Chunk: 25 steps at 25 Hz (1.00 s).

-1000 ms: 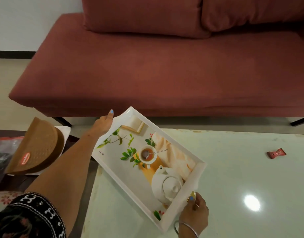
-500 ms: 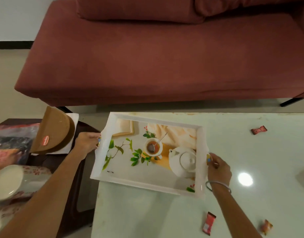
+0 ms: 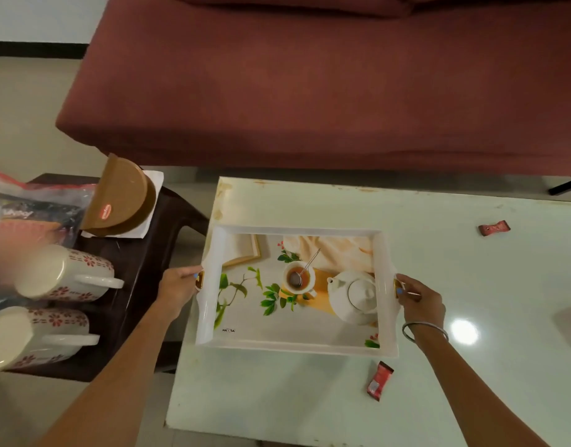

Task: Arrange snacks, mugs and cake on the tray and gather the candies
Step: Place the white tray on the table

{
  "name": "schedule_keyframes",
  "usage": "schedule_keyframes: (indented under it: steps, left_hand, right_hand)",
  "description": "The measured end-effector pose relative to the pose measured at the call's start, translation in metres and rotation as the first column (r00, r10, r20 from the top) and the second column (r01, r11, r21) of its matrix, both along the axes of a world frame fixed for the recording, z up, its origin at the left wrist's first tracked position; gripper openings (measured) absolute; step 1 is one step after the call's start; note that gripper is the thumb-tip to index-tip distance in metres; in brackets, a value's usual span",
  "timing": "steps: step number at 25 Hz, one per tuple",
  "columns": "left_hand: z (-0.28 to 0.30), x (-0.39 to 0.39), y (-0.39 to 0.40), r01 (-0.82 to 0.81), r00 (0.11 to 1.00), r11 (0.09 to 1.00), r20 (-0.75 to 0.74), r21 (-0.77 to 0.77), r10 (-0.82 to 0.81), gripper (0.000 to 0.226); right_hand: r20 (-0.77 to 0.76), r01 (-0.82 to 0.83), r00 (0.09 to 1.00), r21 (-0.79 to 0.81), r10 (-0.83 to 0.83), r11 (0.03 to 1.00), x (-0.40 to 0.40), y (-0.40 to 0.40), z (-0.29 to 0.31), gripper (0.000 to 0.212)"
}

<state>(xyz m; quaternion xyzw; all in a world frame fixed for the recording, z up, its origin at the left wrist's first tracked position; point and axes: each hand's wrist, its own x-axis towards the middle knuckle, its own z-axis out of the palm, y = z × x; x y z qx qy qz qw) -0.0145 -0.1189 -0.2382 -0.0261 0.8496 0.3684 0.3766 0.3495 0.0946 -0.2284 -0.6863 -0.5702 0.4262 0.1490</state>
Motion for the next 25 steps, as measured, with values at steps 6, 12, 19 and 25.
schedule_keyframes:
  steps: [6,12,19,25]
  left_hand:
    - [-0.014,-0.001,0.006,-0.007,0.999,1.000,-0.034,0.001,0.007,0.024]
    - [-0.014,-0.002,0.008,-0.021,0.999,1.000,-0.032,-0.007,0.021,0.024]
    - [0.001,0.015,0.010,-0.006,0.996,1.000,-0.088,-0.012,0.005,0.025]
    - [0.066,0.053,0.000,0.128,0.977,0.991,-0.177,0.042,-0.118,0.036]
  right_hand:
    - [0.009,0.005,1.000,-0.024,-0.005,1.000,0.004,-0.003,-0.022,0.027]
    - [0.048,-0.002,0.999,0.006,0.002,1.000,0.002,-0.004,-0.025,0.025]
    - [0.120,0.023,0.992,0.086,-0.033,0.996,-0.011,-0.009,-0.022,0.040]
    - [0.094,-0.130,0.989,0.162,0.116,0.978,-0.037,-0.025,0.031,0.044]
